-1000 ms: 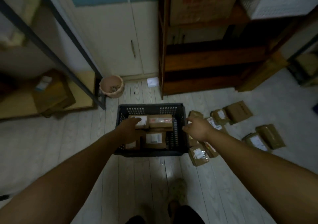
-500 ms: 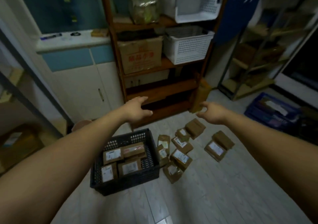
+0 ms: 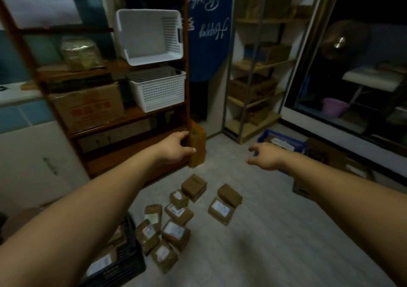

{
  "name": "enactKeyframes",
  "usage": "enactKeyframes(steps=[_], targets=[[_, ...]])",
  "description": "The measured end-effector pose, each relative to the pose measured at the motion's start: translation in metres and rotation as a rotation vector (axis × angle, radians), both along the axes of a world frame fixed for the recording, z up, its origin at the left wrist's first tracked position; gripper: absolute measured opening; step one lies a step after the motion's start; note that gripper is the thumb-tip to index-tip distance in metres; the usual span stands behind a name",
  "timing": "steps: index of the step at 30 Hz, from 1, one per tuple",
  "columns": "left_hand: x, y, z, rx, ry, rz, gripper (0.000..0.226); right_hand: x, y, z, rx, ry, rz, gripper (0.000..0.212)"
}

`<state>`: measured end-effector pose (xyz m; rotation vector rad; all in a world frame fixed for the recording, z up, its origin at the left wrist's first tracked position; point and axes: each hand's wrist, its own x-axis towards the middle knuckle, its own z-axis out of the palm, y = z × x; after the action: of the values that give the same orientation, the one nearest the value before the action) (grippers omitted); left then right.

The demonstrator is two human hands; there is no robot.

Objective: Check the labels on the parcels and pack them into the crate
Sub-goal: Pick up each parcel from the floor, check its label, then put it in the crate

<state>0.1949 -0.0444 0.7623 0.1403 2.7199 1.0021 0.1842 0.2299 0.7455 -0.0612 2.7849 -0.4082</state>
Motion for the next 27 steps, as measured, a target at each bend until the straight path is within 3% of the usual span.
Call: enactKeyframes(steps=[8, 19, 27], targets=[[-0.083, 0.075, -0.032, -0.051, -0.085, -0.036, 0.072, -0.069, 0.066, -0.029, -0.031, -0.034, -0.039, 0.062], [-0.280, 0.129, -0.089, 0.062, -0.223, -0.050, 0.074, -0.237, 0.116, -0.076, -0.001, -0.151, -0.028, 0.065], [-0.366, 0.154, -0.135, 0.089, -0.301, 0.008, 0.073, -0.355, 0.145, -0.105, -0.010, -0.234, 0.043, 0.067]])
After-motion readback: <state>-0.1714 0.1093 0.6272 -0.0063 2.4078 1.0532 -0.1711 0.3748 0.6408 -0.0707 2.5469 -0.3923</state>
